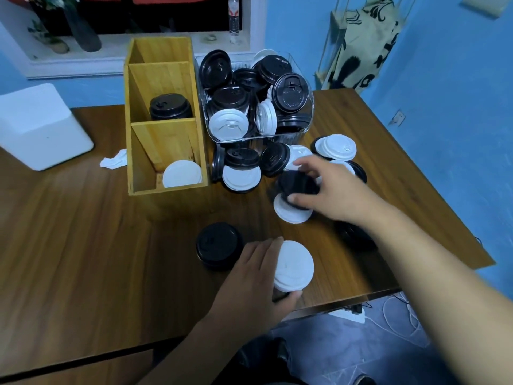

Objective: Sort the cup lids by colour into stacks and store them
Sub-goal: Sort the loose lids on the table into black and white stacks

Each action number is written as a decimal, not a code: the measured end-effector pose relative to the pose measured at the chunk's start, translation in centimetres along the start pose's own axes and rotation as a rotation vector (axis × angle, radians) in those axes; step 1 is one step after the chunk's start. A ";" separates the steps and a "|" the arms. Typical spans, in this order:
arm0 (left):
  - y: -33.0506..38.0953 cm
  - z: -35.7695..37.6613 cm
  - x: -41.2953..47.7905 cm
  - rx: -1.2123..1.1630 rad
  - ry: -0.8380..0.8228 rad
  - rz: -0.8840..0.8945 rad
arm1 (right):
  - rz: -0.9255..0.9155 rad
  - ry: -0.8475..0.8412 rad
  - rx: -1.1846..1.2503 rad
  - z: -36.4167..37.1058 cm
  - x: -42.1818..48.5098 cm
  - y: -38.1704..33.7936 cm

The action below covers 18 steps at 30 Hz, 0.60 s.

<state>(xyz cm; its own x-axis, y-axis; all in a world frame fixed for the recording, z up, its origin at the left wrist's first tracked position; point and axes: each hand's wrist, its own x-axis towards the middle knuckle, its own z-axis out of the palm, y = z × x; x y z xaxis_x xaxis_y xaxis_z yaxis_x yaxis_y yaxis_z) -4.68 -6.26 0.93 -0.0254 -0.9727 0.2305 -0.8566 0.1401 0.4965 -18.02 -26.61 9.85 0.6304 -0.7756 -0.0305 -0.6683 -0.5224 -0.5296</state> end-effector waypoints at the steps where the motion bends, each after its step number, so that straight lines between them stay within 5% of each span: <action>1: 0.0 0.0 0.0 -0.003 0.001 -0.002 | 0.019 0.061 0.008 -1.0 0.2 0.4; 4: 0.0 0.0 0.0 -0.012 -0.002 -0.011 | 0.046 0.101 -0.272 -3.2 1.4 2.2; 8: -0.1 -0.1 0.0 -0.038 -0.011 -0.033 | 0.080 -0.082 -0.560 -3.1 1.7 3.4; 13: -0.3 -0.1 0.1 -0.065 -0.023 -0.079 | -0.329 -0.179 -0.529 -1.1 0.8 1.4; 18: -0.5 -0.1 0.1 -0.082 -0.032 -0.094 | -0.330 -0.469 -0.640 0.9 1.5 0.0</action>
<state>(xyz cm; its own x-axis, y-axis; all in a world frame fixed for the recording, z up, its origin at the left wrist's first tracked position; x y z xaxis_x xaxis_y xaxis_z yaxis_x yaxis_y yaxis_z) -4.24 -6.43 0.81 0.0356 -0.9876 0.1530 -0.8110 0.0609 0.5819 -16.69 -27.44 9.05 0.8353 -0.3962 -0.3812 -0.4276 -0.9040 0.0025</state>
